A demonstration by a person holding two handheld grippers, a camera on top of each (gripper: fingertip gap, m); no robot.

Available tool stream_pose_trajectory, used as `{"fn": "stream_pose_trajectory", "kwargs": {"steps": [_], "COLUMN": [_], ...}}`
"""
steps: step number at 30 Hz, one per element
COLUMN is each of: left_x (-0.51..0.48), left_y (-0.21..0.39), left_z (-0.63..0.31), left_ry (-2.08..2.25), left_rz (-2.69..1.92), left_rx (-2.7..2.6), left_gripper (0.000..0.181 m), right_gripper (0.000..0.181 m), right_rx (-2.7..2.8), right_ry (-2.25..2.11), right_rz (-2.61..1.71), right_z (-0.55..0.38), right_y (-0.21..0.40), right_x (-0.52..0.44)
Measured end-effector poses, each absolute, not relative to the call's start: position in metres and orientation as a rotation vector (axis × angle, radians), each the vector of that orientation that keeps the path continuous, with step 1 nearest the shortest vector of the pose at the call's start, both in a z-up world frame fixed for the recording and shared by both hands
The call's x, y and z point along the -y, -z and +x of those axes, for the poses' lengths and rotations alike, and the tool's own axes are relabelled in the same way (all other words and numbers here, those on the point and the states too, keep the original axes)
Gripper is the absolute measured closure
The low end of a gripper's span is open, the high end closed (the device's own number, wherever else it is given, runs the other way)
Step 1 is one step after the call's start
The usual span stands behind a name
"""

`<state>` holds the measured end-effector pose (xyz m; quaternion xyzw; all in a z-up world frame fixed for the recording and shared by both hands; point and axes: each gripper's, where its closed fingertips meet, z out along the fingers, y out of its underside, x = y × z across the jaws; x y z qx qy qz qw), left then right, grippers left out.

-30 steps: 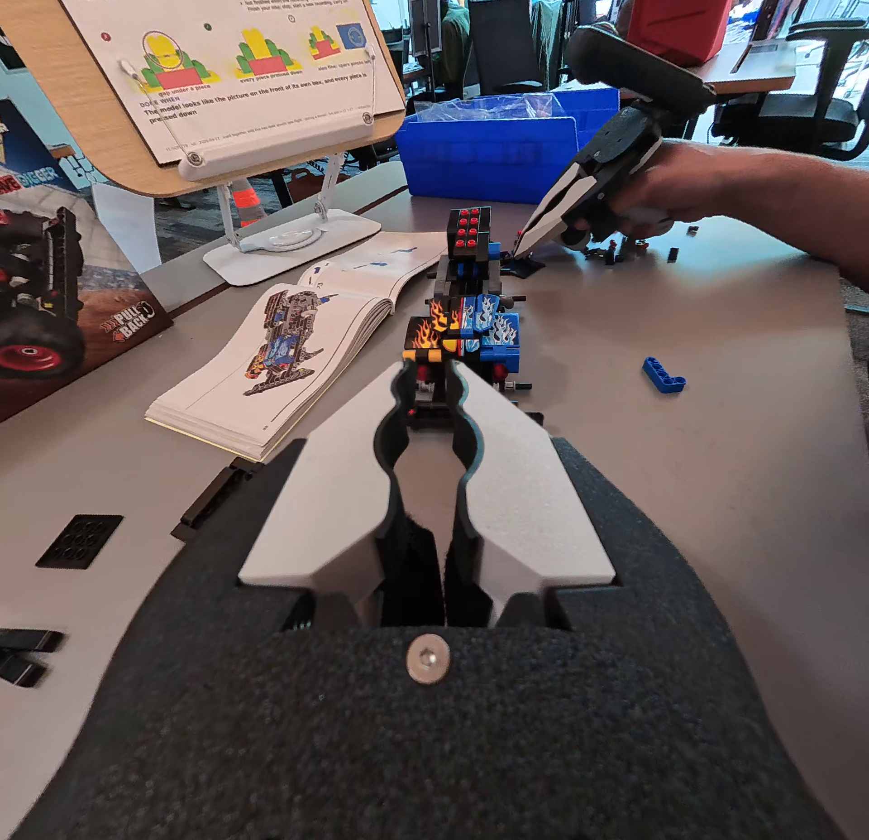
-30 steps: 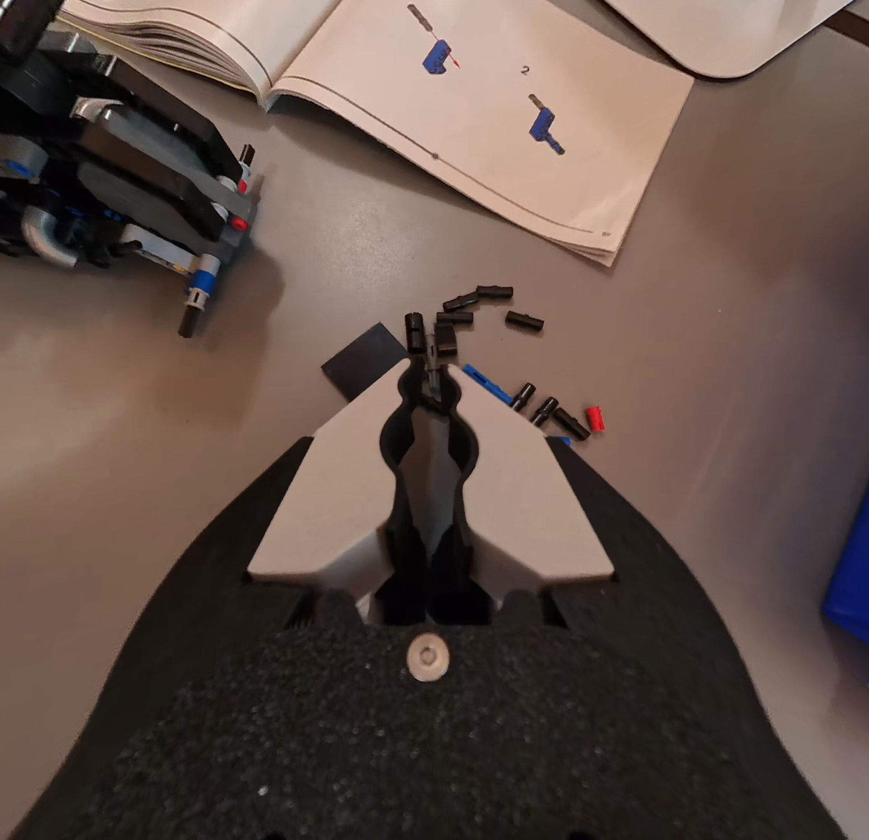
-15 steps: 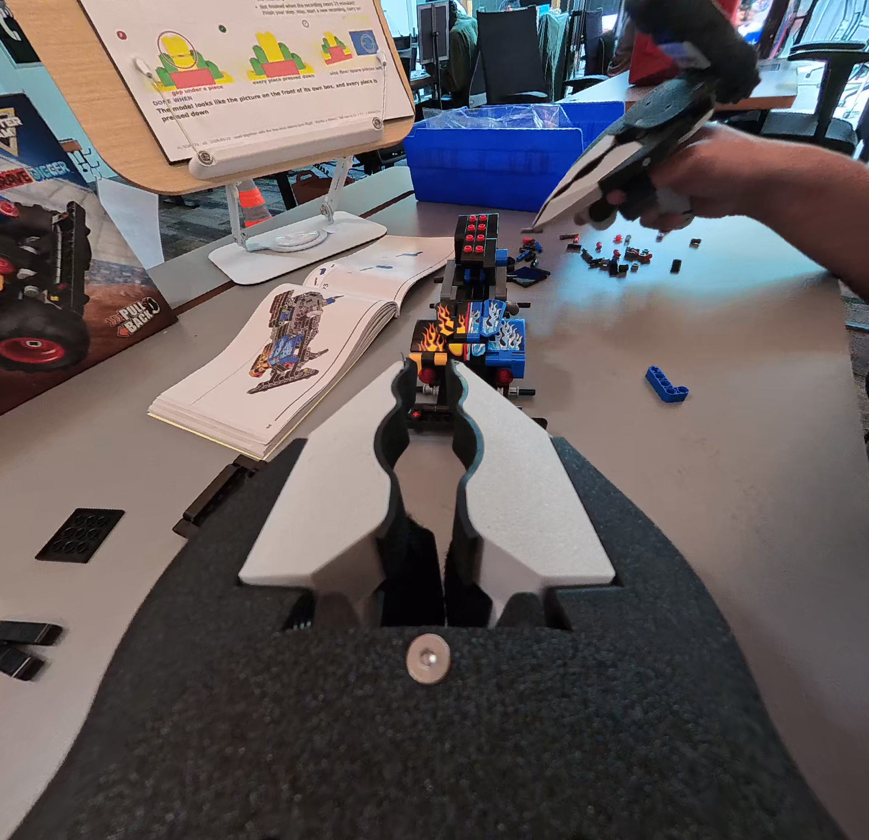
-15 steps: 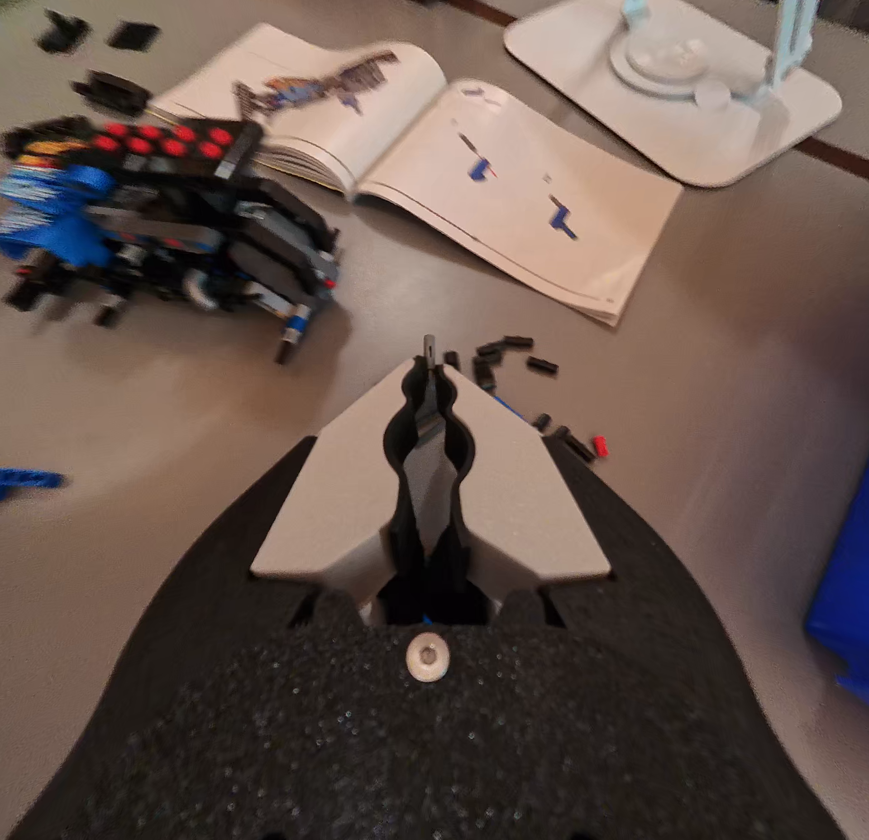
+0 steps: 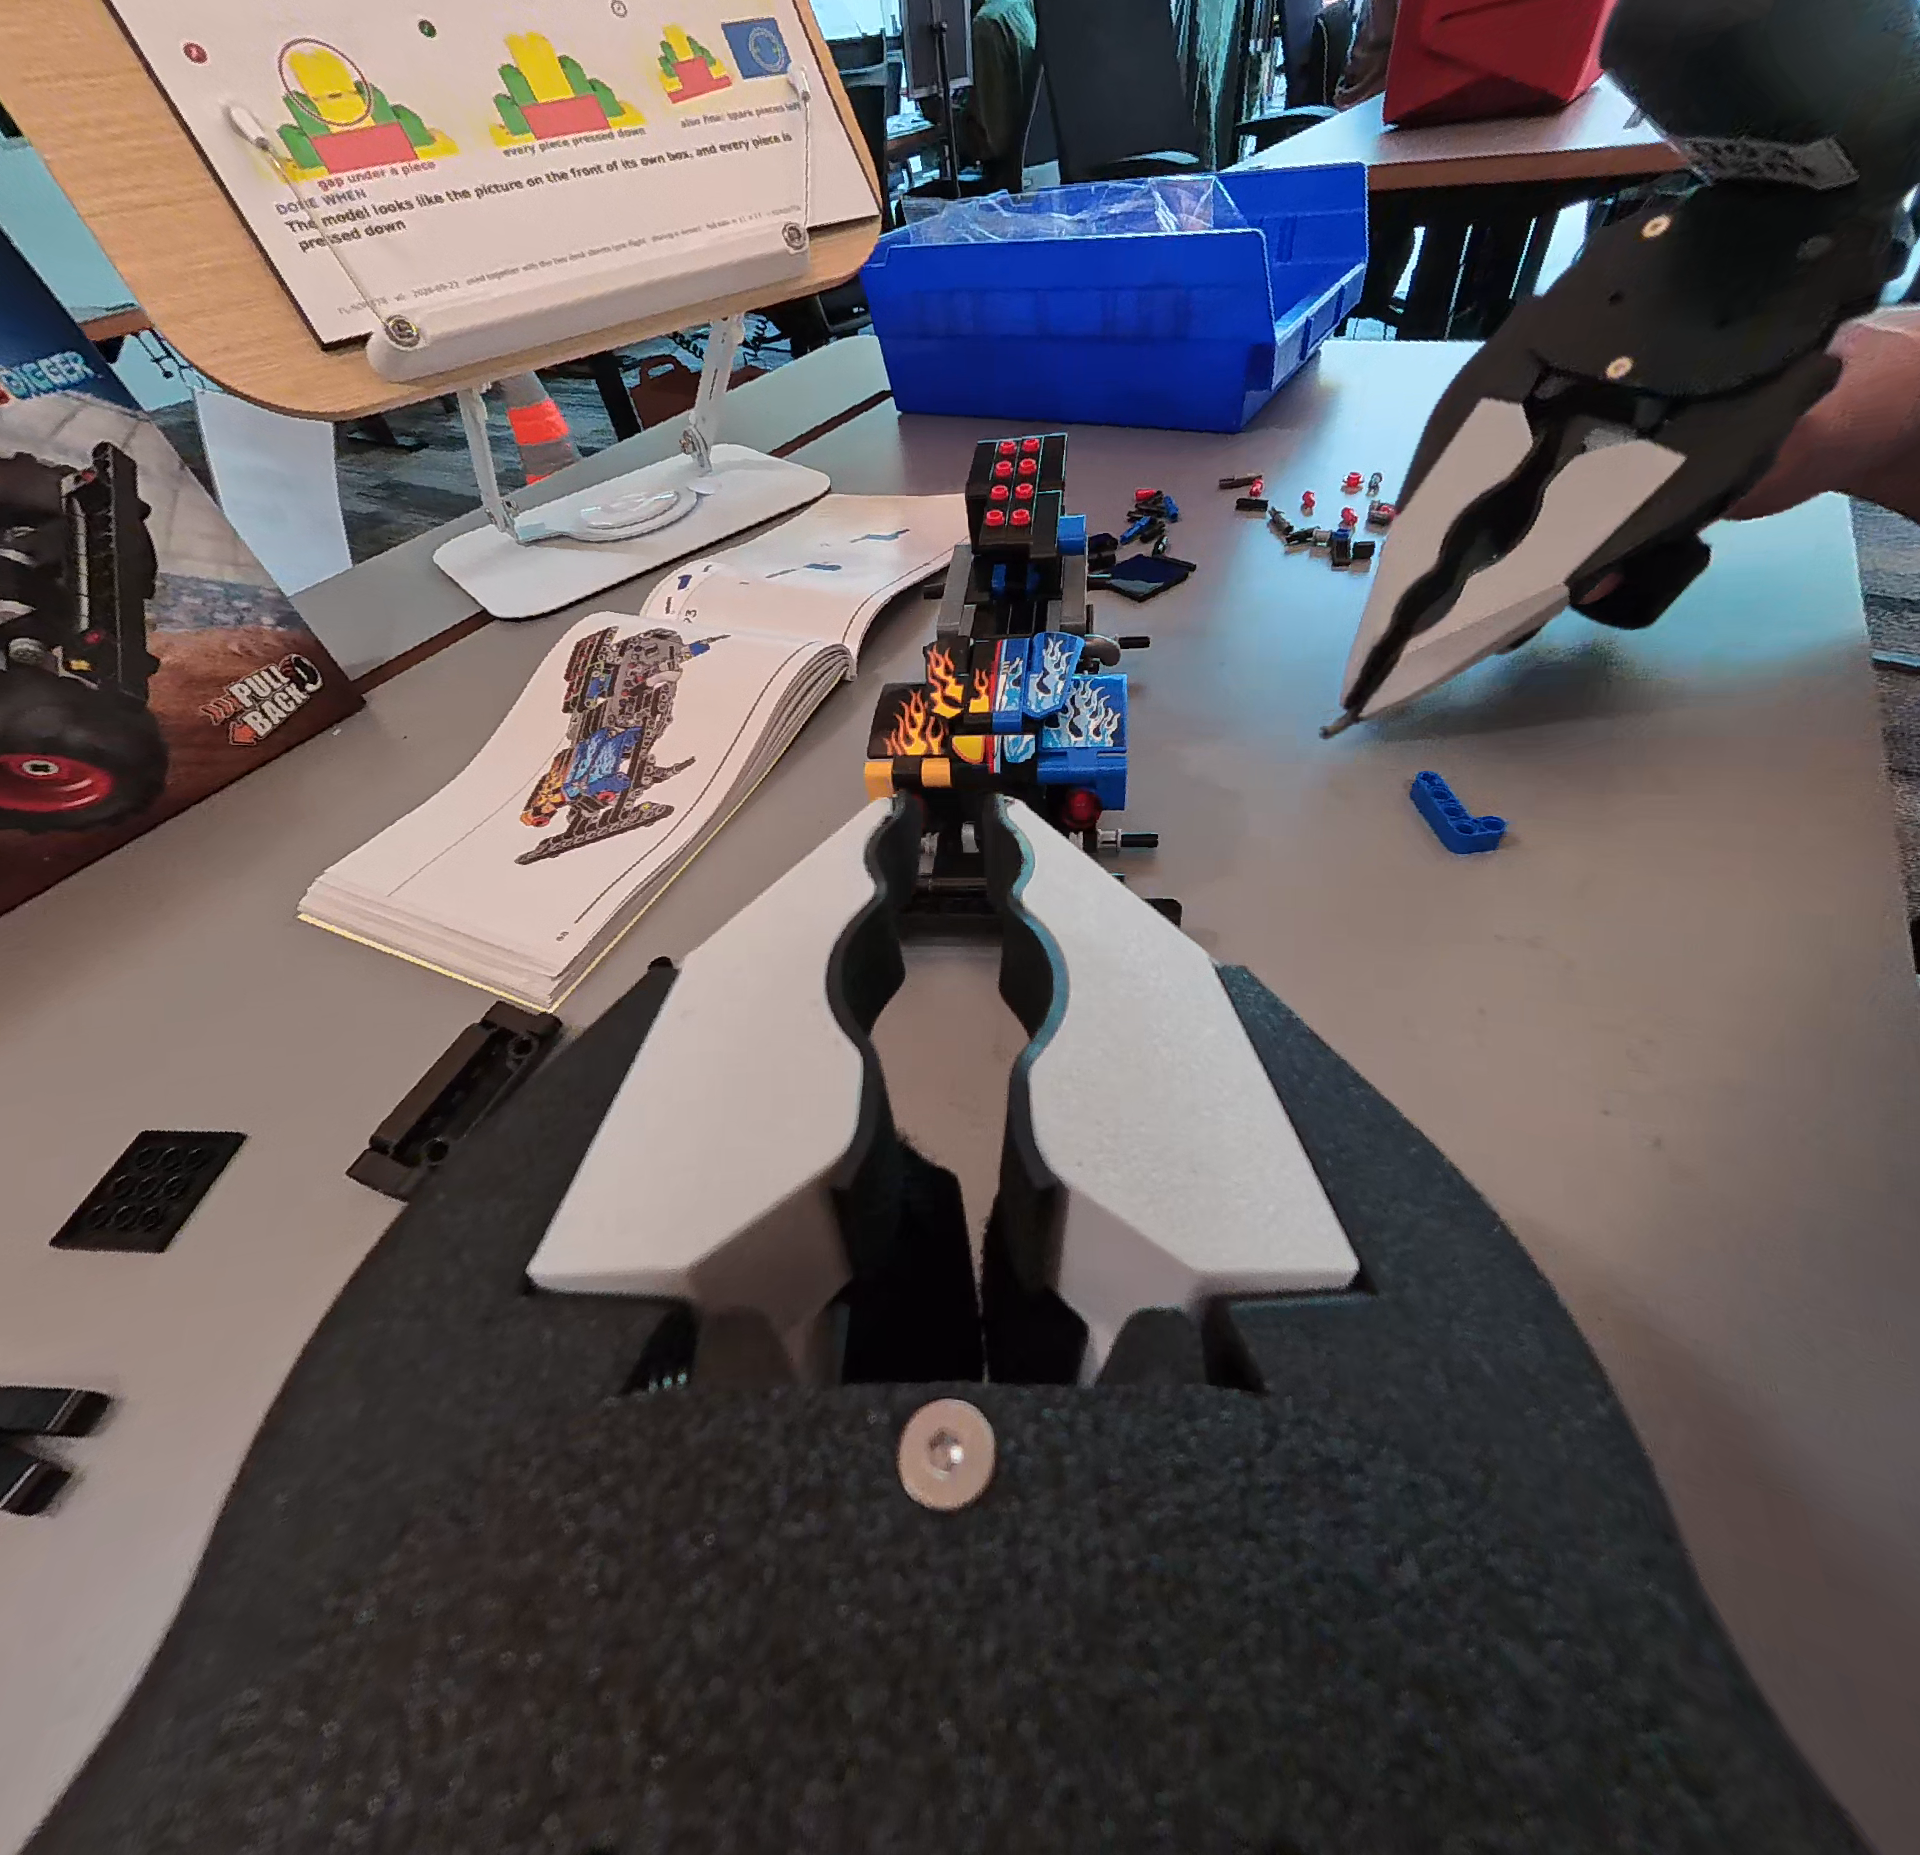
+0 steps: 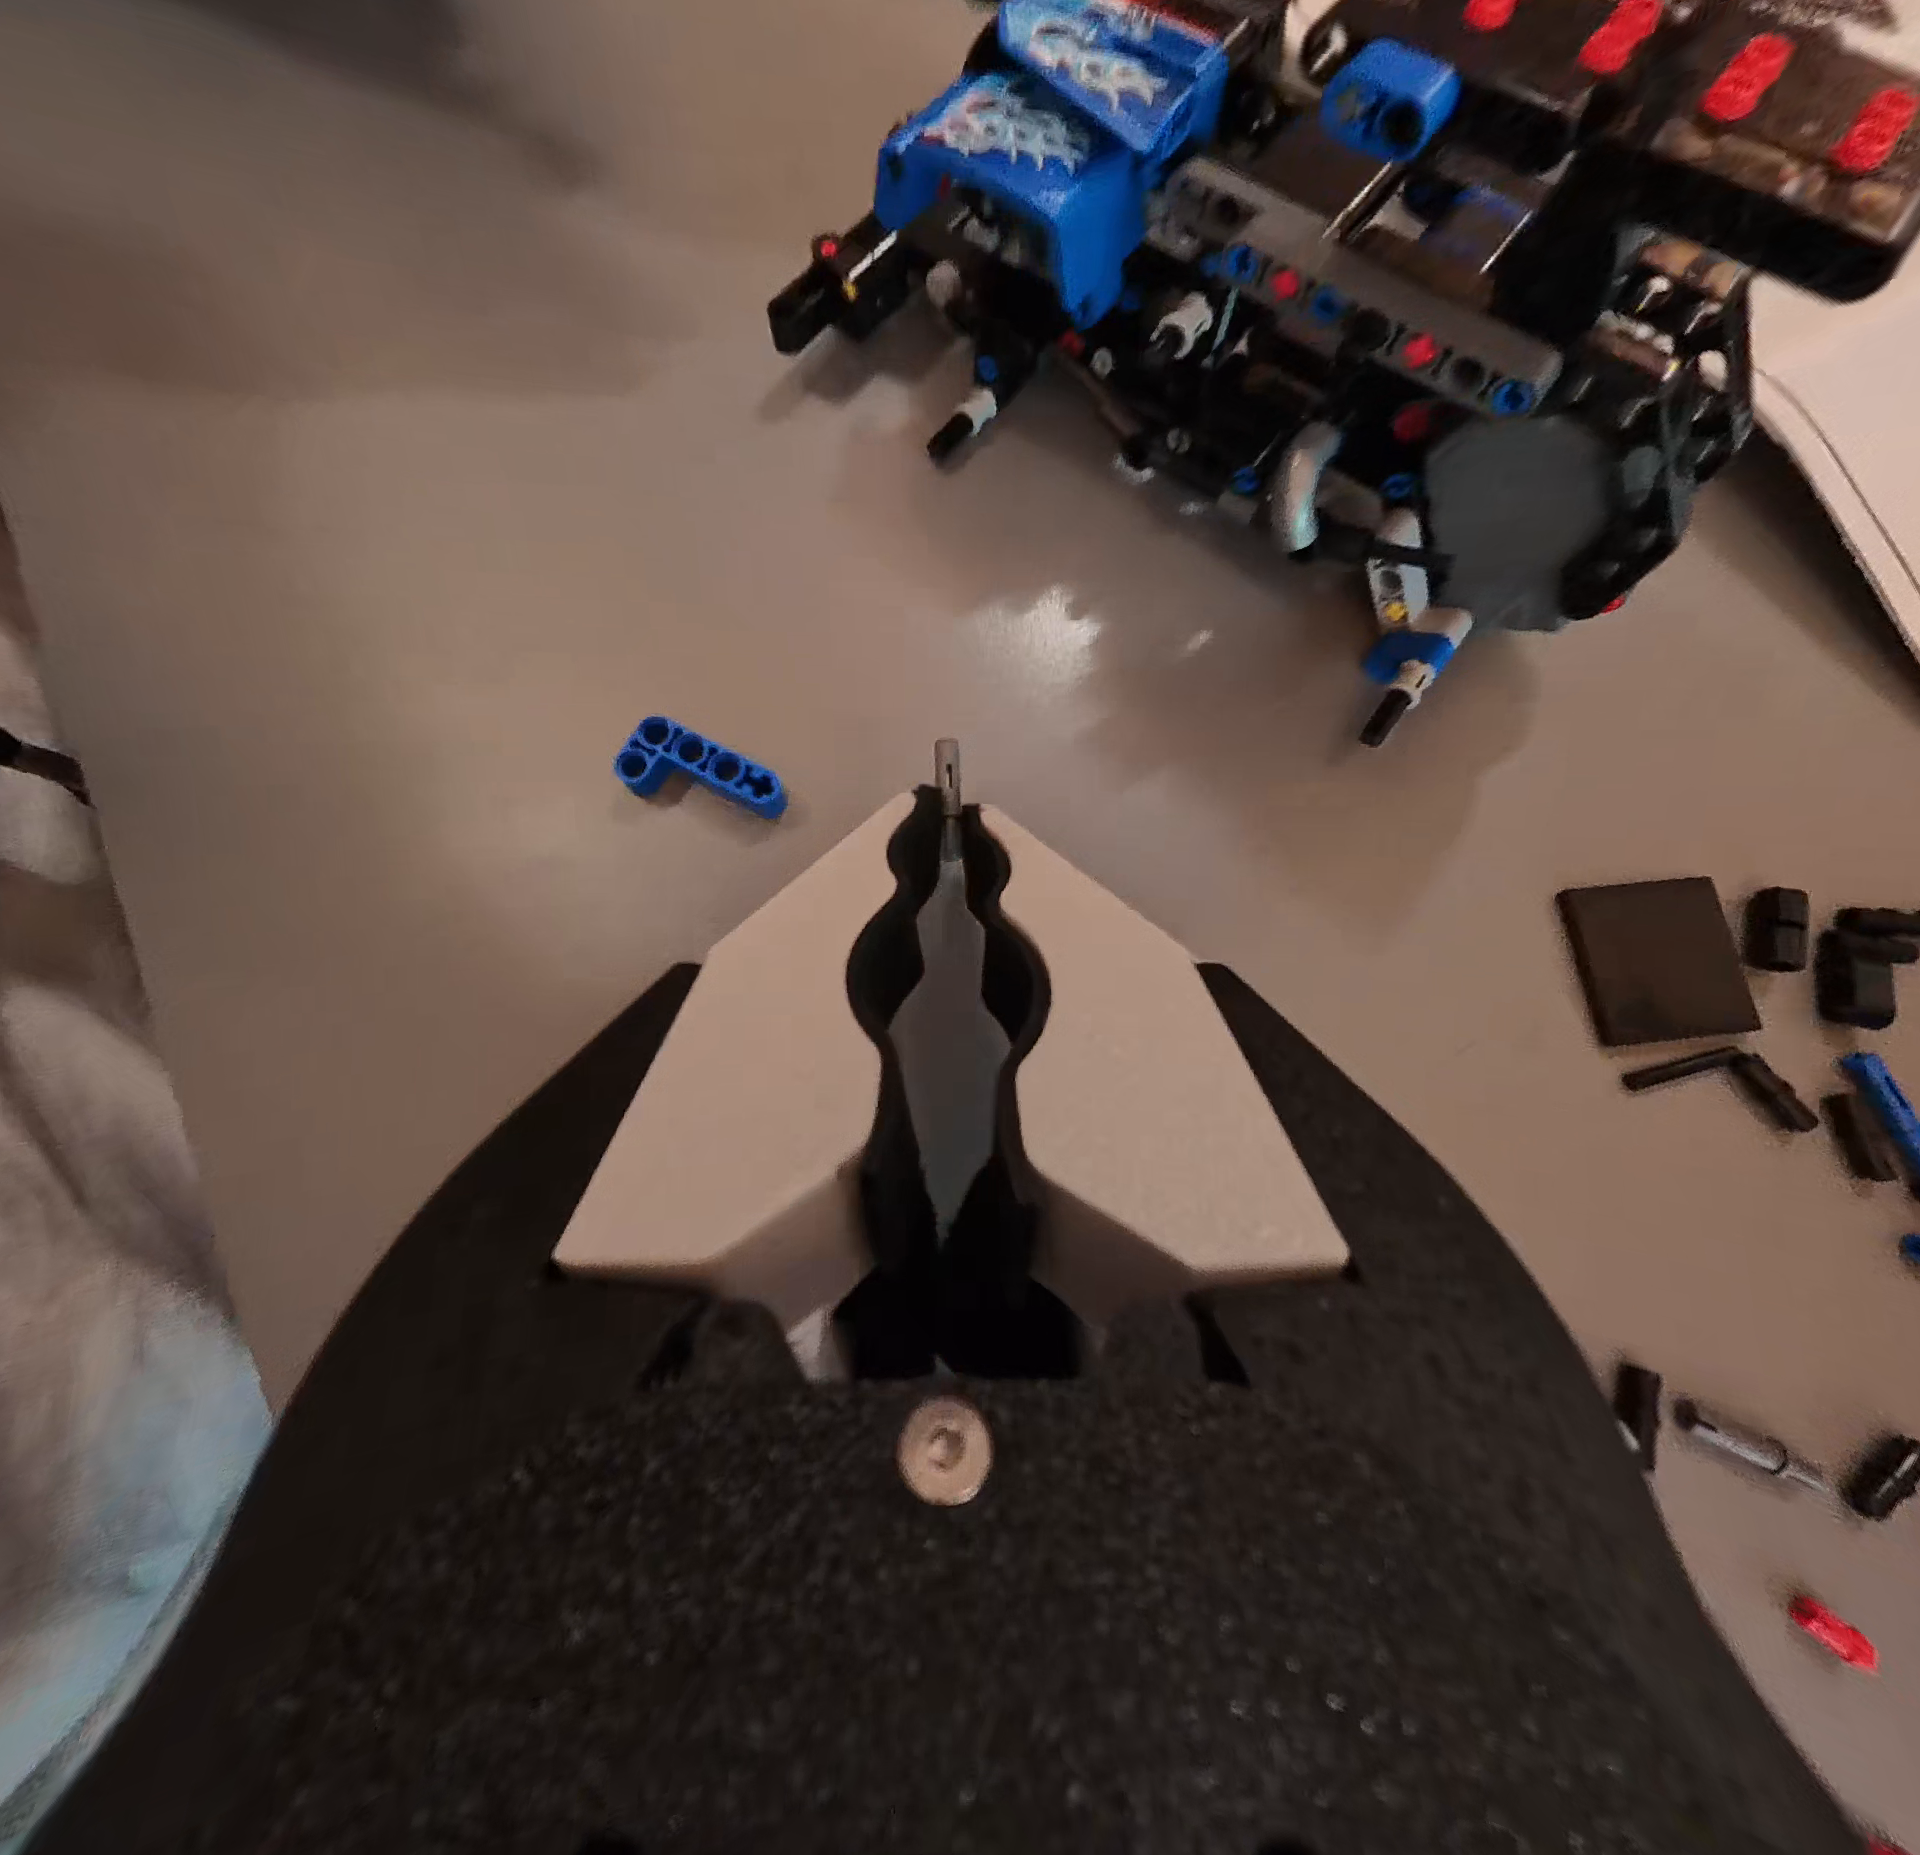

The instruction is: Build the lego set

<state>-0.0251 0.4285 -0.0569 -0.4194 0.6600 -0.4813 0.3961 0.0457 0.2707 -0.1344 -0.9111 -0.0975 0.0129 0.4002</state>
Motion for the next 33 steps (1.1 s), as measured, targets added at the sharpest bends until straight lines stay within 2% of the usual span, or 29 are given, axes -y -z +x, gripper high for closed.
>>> {"fn": "stream_pose_trajectory", "kwargs": {"steps": [1,7,13,17,22,33], "left_x": [-0.428,-0.427,-0.426,-0.425,-0.426,-0.428], "left_y": [0.057,0.061,0.064,0.065,0.067,0.071], "left_z": [-0.025,-0.025,-0.024,-0.024,-0.024,-0.023], "left_ry": [1.221,1.204,1.185,1.179,1.167,1.151], "left_rz": [-1.063,-1.065,-1.063,-1.060,-1.060,-1.072], "left_rx": [-1.674,-1.690,-1.705,-1.710,-1.717,-1.733], "left_gripper": [0.171,0.171,0.171,0.171,0.171,0.171], "right_gripper": [0.178,0.178,0.161,0.161,0.161,0.166], "right_rx": [0.250,0.206,0.128,0.005,-0.069,-0.033], "right_ry": [-0.014,-0.017,-0.054,0.175,0.337,0.203], "right_rz": [-2.317,-2.321,-2.224,-2.230,-2.301,-2.387], "right_z": [0.045,0.046,0.060,0.134,0.216,0.237], "right_y": [0.137,0.143,0.117,0.103,0.113,0.144], "right_x": [-0.270,-0.269,-0.268,-0.247,-0.238,-0.258]}}
